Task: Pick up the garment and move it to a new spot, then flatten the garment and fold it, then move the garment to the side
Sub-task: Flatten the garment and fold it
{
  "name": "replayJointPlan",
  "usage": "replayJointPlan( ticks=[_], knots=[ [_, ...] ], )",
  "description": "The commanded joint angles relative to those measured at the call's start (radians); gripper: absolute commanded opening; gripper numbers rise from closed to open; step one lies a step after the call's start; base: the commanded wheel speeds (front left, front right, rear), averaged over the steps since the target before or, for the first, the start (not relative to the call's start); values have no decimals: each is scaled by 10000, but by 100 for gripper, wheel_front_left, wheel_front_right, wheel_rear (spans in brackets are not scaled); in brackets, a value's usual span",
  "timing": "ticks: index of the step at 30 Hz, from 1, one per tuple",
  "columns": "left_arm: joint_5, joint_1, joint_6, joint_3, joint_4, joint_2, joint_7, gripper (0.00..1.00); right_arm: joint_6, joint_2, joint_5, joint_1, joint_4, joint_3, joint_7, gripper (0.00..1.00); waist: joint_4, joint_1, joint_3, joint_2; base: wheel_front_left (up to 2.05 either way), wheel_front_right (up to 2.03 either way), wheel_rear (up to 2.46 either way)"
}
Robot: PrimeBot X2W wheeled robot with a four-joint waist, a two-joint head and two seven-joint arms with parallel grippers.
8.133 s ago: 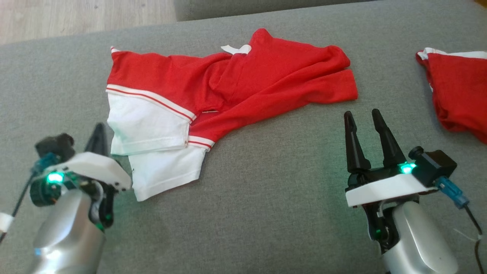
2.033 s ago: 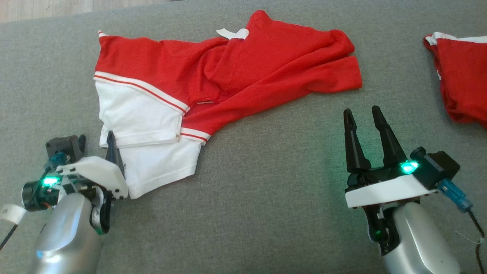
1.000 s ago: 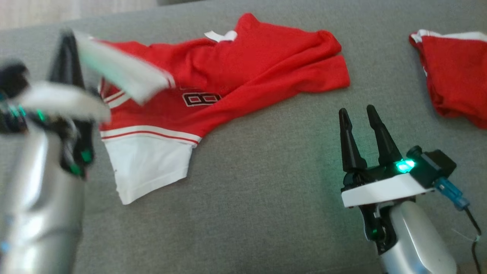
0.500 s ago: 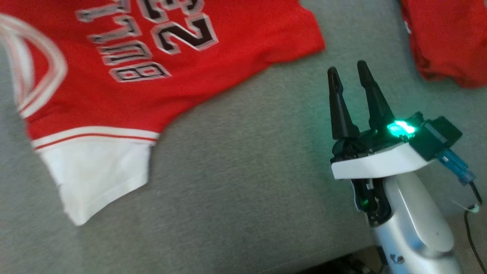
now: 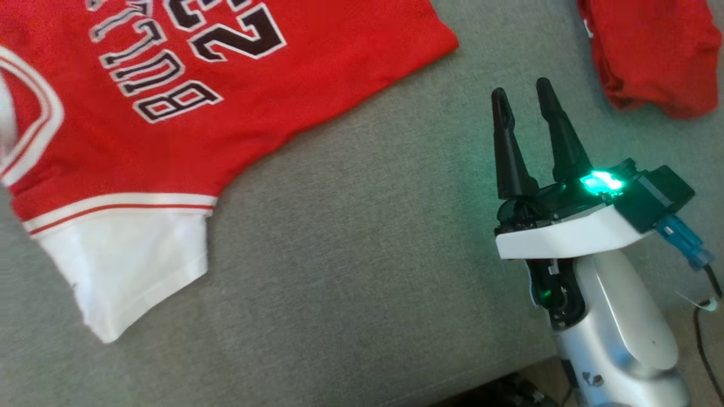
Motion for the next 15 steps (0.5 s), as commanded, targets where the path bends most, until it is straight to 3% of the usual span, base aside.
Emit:
replayJointPlan(
  ticks=[1,9,15],
  knots=[
    [26,50,-115,-2,-192,370,-168,100,-9,19,-100,56,-255,92,-107,100,282,0,-321,0,0,0,0],
    [16,1503,-1251,-560,161,-290,-1170,100,-9,19,-610,303,95,-511,-107,100,1199,0,-1629,0,0,0,0],
    [-16,3243,-1508,-853,-239,-705,-1740,100,-9,19,-989,632,341,-1038,-107,100,1844,0,-2590,0,0,0,0]
  ],
)
